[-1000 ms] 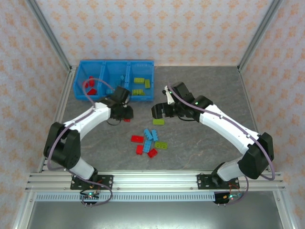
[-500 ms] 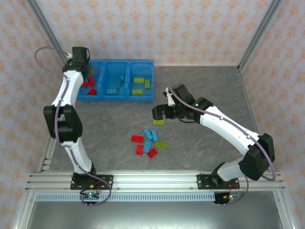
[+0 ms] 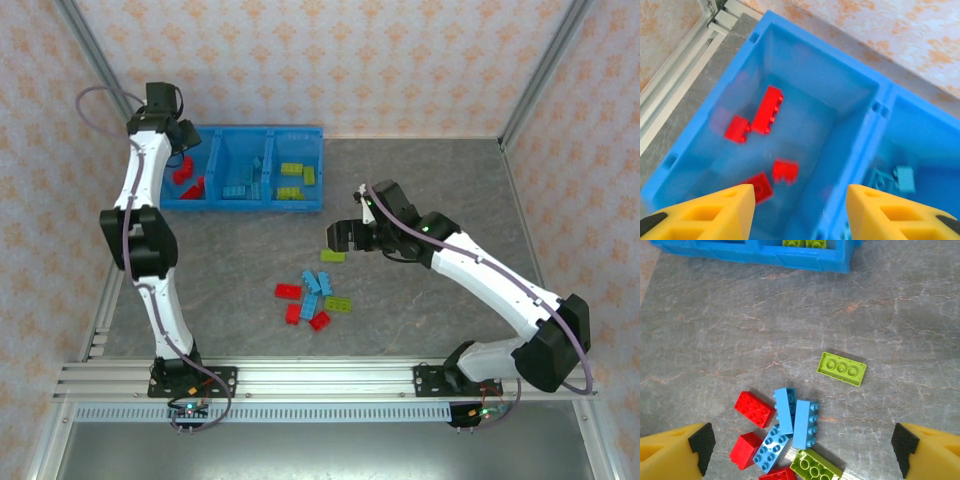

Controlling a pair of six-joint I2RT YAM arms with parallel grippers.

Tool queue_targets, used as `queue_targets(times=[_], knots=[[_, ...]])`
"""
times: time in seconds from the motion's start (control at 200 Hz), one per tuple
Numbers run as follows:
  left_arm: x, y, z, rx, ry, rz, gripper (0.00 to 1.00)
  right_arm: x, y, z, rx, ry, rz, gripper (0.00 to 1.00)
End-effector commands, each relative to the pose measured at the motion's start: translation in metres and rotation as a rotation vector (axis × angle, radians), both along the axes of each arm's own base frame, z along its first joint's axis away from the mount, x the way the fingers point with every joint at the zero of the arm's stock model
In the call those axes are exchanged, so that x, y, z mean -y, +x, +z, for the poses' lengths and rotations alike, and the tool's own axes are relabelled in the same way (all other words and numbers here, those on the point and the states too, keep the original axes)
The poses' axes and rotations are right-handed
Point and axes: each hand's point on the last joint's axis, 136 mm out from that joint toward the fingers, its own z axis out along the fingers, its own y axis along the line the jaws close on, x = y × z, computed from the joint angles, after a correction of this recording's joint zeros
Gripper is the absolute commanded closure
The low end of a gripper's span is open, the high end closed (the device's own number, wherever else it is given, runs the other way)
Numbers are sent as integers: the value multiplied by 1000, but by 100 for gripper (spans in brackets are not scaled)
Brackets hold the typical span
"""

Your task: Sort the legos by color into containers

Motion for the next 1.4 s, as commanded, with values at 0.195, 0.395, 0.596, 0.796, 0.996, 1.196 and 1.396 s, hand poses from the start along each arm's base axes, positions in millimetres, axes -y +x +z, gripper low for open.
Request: queue_targets(times=[0.195, 0.395, 0.596, 0.796, 0.996, 1.196, 1.396], knots=[[149, -129, 104, 285, 21, -440, 50, 4, 20, -53, -96, -117, -92, 7], [244, -220, 71, 250, 155, -985, 47, -2, 30, -93, -159, -207, -70, 8], [255, -263, 31, 325, 282, -1238, 24, -12, 40, -136, -322, -285, -141, 6], [273, -301, 1, 334, 260, -1495, 2, -30, 57, -162, -371, -251, -199, 0], [274, -300, -5, 287, 243, -1512, 0, -37, 58, -188, -423, -301, -185, 3], [274, -303, -5, 304, 254, -1519, 0, -19, 52, -201, -410, -447, -205, 19], [271, -301, -7, 297, 266, -1508, 0, -17, 41, -191, -403, -461, -190, 33]])
